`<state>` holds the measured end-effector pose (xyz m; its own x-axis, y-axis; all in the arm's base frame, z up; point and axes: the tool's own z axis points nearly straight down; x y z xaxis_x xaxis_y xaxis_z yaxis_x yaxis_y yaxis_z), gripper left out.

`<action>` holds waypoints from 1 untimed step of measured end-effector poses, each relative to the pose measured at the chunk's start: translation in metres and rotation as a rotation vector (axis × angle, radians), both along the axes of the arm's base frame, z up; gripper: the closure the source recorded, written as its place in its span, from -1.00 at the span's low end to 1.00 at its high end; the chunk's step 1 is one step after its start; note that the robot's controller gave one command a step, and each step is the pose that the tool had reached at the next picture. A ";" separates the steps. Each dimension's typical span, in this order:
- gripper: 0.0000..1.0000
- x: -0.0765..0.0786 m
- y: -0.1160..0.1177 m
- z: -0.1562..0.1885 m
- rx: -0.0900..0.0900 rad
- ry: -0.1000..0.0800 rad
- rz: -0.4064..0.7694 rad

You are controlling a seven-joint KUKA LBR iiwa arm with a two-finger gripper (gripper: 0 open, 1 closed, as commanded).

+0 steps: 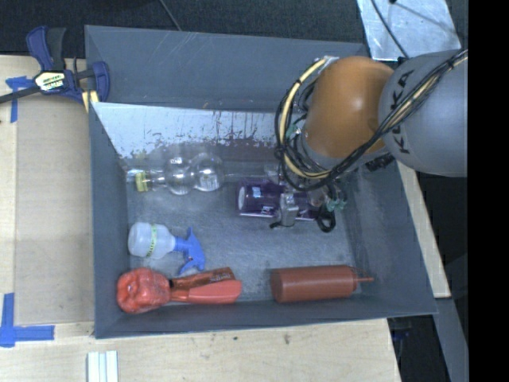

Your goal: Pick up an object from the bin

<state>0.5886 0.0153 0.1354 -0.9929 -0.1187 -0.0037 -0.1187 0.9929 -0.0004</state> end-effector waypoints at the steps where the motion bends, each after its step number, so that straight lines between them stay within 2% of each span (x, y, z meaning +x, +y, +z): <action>1: 1.00 0.000 0.000 0.009 0.000 -0.001 0.000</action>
Offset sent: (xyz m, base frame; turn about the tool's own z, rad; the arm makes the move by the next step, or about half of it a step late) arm -0.0001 -0.0001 0.0407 0.0000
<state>0.5888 0.0153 0.1448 -0.9929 -0.1188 -0.0042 -0.1188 0.9929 -0.0005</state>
